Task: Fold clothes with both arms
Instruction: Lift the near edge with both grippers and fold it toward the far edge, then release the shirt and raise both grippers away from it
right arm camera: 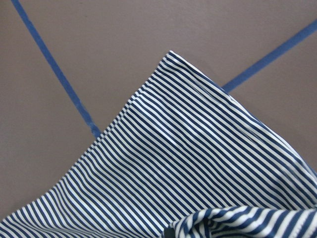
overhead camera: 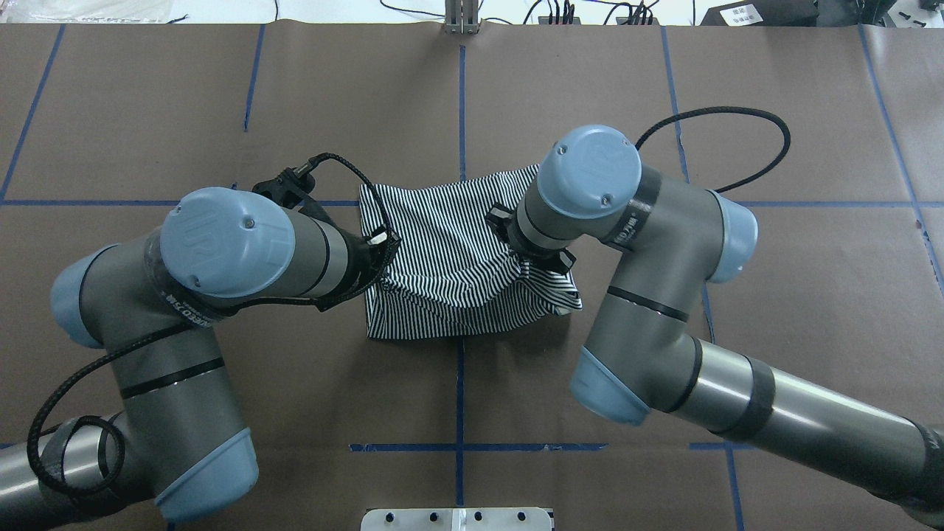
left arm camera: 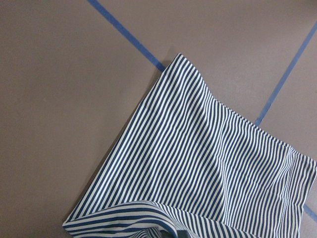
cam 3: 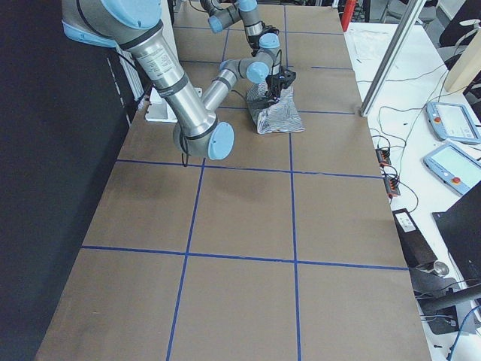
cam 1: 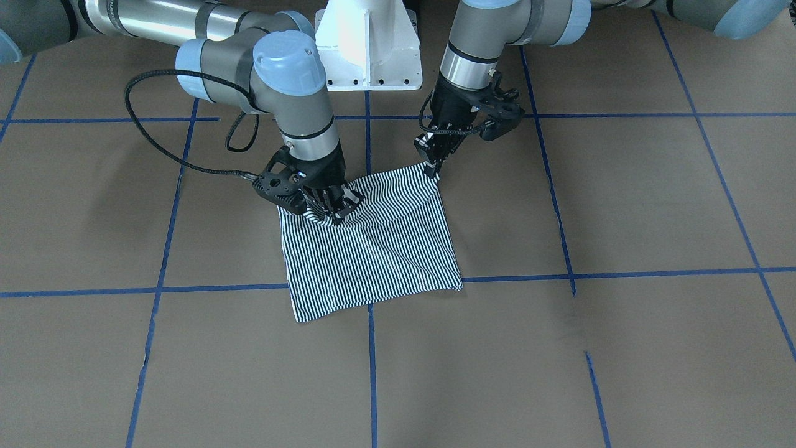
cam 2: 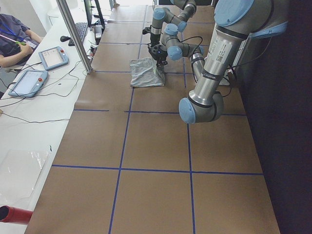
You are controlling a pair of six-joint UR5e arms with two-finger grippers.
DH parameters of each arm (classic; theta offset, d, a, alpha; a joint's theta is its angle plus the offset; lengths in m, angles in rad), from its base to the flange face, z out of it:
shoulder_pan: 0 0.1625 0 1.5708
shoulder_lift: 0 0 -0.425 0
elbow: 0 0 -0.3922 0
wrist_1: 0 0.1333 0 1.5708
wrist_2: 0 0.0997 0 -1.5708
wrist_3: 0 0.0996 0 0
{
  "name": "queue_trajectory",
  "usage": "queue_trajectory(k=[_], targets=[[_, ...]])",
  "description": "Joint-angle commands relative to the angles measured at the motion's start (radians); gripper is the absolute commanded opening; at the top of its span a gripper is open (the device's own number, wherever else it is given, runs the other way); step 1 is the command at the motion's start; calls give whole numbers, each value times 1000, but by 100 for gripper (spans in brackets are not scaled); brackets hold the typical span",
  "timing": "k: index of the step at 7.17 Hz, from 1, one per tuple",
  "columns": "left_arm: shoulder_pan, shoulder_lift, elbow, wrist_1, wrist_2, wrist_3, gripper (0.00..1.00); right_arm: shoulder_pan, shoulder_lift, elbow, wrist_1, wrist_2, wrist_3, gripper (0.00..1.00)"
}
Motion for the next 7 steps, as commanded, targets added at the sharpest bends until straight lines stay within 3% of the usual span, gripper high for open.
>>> queue_trajectory(k=[1,3,4,5,6,7], targets=[[-14,-2,64,-74,1,-3,0,29,23,-132,120,-1,-61,0],[-16,-29,114,-88,3,-20,0,29,23,-136,121,-4,-65,0],[-52,-37,160,-97,3,-6,46,29,68,-200,150,-15,-70,0],[-115,-78,260,-141,1,29,99,38,158,-393,282,-44,-72,42],[-210,-147,385,-163,-9,121,100,98,197,-500,363,-41,-113,99],[-287,-159,456,-206,-65,213,100,144,197,-537,364,-29,-236,100]])
